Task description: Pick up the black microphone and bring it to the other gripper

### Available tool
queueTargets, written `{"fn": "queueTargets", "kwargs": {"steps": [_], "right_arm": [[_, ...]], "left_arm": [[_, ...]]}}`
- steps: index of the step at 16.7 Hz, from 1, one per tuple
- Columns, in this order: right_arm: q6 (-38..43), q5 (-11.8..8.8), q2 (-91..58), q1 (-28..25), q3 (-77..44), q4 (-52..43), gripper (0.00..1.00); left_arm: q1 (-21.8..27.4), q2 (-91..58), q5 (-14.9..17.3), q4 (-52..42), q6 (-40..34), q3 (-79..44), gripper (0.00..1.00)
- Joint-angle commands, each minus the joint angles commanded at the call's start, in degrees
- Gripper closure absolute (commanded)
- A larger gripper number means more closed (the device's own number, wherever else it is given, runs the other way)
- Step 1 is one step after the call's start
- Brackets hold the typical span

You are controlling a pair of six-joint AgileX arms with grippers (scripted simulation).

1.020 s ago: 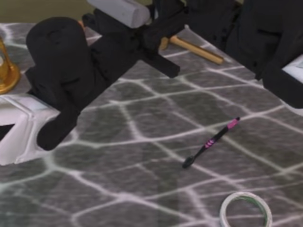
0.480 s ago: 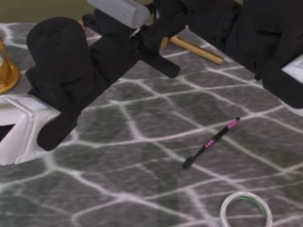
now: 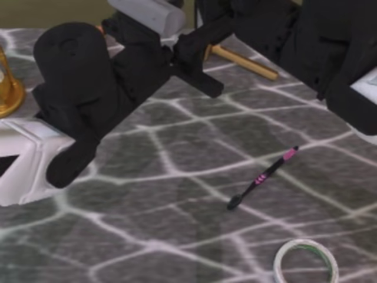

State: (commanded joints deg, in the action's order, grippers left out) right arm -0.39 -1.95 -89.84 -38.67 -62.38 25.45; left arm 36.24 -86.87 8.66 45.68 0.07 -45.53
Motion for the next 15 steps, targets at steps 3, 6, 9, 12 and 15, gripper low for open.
{"fn": "queueTargets", "kwargs": {"steps": [3,6,9,12,15], "right_arm": [[0.00,0.00,0.00,0.00,0.00,0.00,1.00],[-0.57,0.23,1.04,0.45,-0.07,0.01,1.00],[-0.52,-2.08,3.20,2.72,2.01,-0.17,1.00],[-0.59,-4.98,5.82,5.27,4.32,-0.23,1.00],[-0.69,-6.50,7.12,6.62,5.53,-0.28,1.00]], "left_arm": [[0.00,0.00,0.00,0.00,0.00,0.00,0.00],[-1.38,0.36,-1.27,-0.21,0.86,1.58,0.00],[-2.69,5.94,-0.86,-1.16,0.81,6.18,0.00],[-3.87,12.95,0.00,-2.27,0.72,11.78,0.00],[-4.42,15.95,0.52,-2.66,0.72,14.56,0.00]]}}
